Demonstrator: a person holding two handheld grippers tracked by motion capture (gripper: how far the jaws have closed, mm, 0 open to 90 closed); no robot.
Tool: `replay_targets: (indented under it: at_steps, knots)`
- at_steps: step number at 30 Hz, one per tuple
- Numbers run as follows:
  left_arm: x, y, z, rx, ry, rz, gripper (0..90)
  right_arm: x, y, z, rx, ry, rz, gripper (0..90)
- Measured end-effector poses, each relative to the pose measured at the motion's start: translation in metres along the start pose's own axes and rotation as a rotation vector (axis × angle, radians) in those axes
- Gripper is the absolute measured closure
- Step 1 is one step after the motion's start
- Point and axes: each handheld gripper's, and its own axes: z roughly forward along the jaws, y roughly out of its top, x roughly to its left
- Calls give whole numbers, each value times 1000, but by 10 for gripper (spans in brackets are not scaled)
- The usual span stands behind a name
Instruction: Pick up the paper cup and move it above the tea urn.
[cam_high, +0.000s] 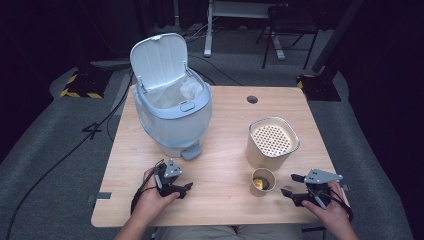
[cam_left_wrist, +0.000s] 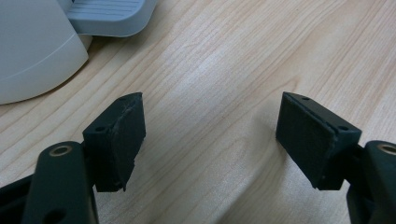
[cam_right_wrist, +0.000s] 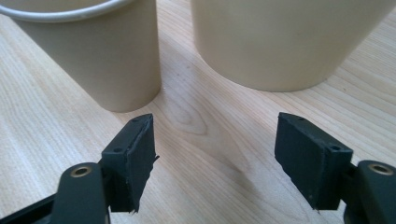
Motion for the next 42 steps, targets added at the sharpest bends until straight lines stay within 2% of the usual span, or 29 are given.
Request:
replay_targets:
  at_steps: [3,10,14,17,18,19,20,23,26,29,30,34,39,42]
  knots:
    - [0,0,0,0,-1,-1,246,1,2,-1,14,6,-7,292]
    - [-1,1,1,3,5,0,234,5,7,-4,-8,47,0,264]
    - [-1,1,0,4,6,0,234,13,14,-2,-37,66,-41,268]
    - [-1,1,1,5,6,-1,234,22,24,5,-38,115,-87,247]
    - [-1,1,1,5,6,-1,234,22,24,5,-38,115,-87,247]
    - [-1,1,1,3,6,-3,234,26,27,9,-39,134,-102,237]
    - [-1,1,1,2,5,-3,234,26,27,9,-39,134,-102,237]
    - [-1,1,1,3,6,-2,234,32,32,19,-49,175,-109,214]
    - [-1,1,1,4,6,-2,234,37,34,27,-51,187,-113,204]
    - [-1,1,1,2,6,-2,234,40,34,32,-57,184,-111,195]
    - [-1,1,1,2,6,-3,234,42,34,36,-74,167,-107,200]
    - [-1,1,1,2,6,-3,233,45,33,41,-111,168,-94,188]
    - [-1,1,1,2,6,-3,233,44,29,48,-155,161,-58,249]
    - [-1,1,1,2,6,-3,233,45,27,52,-160,152,-65,260]
